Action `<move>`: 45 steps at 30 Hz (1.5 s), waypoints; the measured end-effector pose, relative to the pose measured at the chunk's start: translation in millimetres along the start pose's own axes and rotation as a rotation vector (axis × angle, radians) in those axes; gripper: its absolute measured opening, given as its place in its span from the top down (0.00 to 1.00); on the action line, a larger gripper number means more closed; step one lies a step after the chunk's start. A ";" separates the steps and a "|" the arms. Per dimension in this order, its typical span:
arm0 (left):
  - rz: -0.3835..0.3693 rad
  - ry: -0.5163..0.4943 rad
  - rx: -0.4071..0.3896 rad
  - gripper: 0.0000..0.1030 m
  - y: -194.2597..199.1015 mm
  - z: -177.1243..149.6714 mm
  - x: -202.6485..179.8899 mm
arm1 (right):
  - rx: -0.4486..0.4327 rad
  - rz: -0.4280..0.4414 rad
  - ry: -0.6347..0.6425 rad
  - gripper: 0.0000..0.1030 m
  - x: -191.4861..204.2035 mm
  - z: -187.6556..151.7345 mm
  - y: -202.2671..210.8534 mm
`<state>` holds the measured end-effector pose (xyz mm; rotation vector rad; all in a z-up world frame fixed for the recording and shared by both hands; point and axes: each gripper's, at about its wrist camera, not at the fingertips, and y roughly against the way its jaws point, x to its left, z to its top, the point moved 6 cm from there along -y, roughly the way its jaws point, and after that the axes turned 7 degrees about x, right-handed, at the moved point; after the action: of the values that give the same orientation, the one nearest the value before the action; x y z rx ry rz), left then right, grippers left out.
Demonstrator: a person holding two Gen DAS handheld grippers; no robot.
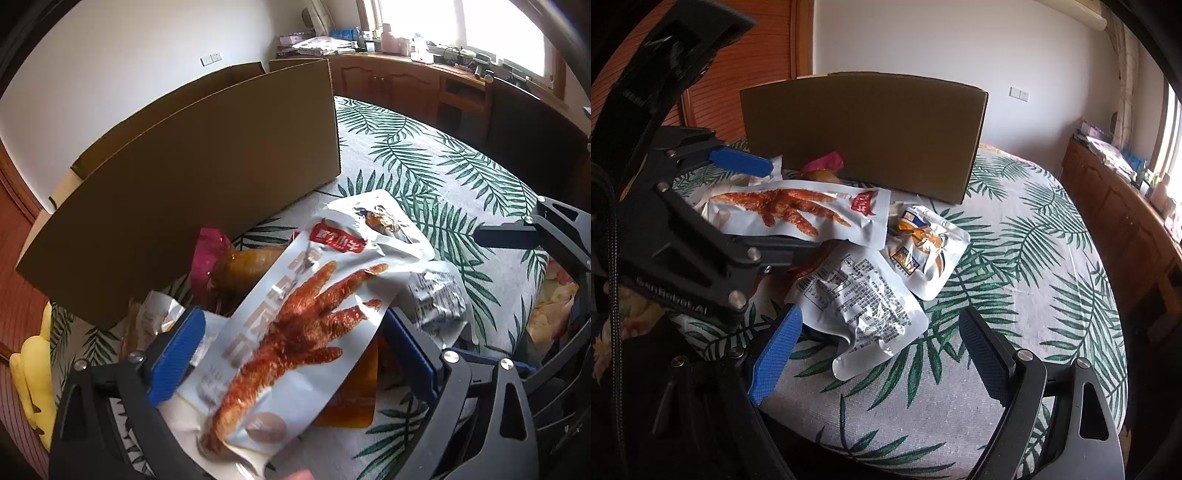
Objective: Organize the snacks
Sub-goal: 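Lower the left gripper onto the chicken-feet packet and close it, then lift the chicken-feet packet with the left gripper while the right gripper grasps a red-labelled packet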
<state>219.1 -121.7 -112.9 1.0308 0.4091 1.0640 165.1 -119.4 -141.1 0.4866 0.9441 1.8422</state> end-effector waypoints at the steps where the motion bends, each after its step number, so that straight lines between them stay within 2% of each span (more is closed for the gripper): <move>1: -0.005 -0.002 0.007 0.11 -2.4 1.0 0.4 | 0.000 -0.001 -0.001 0.14 -0.6 -0.1 0.1; 2: -0.015 -0.002 0.011 0.12 -3.9 1.9 0.2 | 0.000 -0.001 -0.003 0.14 -1.0 -0.4 0.4; 5: -0.060 0.013 0.008 0.24 -4.4 3.4 1.2 | 0.000 0.001 -0.007 0.14 -2.4 0.1 0.0; 6: -0.070 0.016 0.006 0.31 -3.6 3.2 1.7 | 0.001 0.002 -0.006 0.14 -2.4 0.3 -0.3; 10: -0.109 0.030 -0.019 0.36 2.4 0.6 5.7 | 0.005 0.010 0.001 0.14 -1.8 1.4 -2.6; 16: -0.188 0.090 -0.029 0.38 11.6 -9.2 19.1 | 0.012 0.031 0.022 0.16 1.6 2.1 -4.1; 23: -0.234 0.160 -0.044 0.39 15.7 -17.1 31.9 | 0.044 0.044 0.097 0.17 13.0 4.1 -12.5; 29: -0.246 0.203 -0.077 0.39 20.9 -24.6 41.1 | 0.067 0.108 0.054 0.26 7.1 6.5 -20.7; 30: -0.252 0.211 -0.084 0.39 21.7 -26.3 42.7 | 0.065 0.118 0.044 0.38 5.0 6.3 -20.1; 33: -0.263 0.235 -0.099 0.40 22.0 -29.1 47.5 | 0.066 0.141 0.026 0.39 0.0 5.4 -19.8; 45: -0.282 0.269 -0.148 0.40 38.2 -41.9 61.9 | 0.019 0.149 -0.021 0.40 -7.4 7.6 -7.4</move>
<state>198.3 -43.6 -90.0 0.6762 0.6631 0.9642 177.9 -121.3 -141.6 0.6011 0.9332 1.9588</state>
